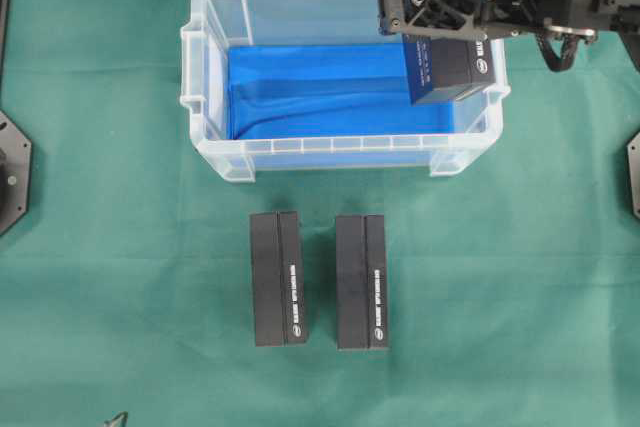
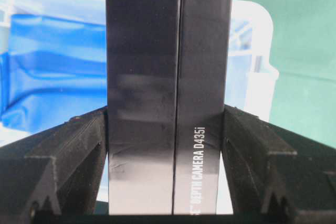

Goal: Take the box out of the case with the right arm.
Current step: 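Carry the held box out of the case toward the front right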

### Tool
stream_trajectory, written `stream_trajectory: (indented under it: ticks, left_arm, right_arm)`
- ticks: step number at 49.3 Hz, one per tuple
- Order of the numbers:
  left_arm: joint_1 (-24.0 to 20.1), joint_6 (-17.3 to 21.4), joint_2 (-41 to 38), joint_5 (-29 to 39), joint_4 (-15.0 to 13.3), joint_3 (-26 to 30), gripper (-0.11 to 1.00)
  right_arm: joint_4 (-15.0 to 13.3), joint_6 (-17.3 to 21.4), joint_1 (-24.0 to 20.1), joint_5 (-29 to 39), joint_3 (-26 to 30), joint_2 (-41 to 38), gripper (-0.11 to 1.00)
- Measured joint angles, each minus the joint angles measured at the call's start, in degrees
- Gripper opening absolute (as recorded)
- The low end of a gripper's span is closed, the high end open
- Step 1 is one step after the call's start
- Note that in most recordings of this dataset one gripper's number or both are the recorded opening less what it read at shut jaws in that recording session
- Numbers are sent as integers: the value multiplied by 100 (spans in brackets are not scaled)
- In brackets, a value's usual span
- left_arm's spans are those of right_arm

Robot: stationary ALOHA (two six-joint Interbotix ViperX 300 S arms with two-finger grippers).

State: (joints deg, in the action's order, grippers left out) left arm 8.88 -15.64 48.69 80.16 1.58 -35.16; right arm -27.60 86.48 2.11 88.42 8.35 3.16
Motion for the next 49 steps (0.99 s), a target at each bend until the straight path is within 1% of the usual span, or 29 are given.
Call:
stream_trajectory:
  ticks: [15, 20, 27, 33, 40, 49]
  left_arm:
    - [0, 0, 9, 9, 0, 0, 0]
    - [0, 0, 0, 0, 9, 0, 0]
    - [0, 0, 9, 9, 9, 0, 0]
    - [0, 0, 0, 0, 9, 0, 0]
    - [0, 0, 0, 0, 0, 0, 0]
    - [0, -9, -18, 0, 0, 0, 0]
  right_arm:
    - [9, 53, -123, 0, 9, 0, 65]
    - [9, 62, -272, 0, 0, 0, 65]
    - [53, 229, -606, 79, 0, 0, 65]
    - [114, 413, -879, 281, 26, 0, 65]
    - [132, 729, -1266, 633, 97, 0, 65]
    - [132, 1389, -1872, 1002, 149, 0, 65]
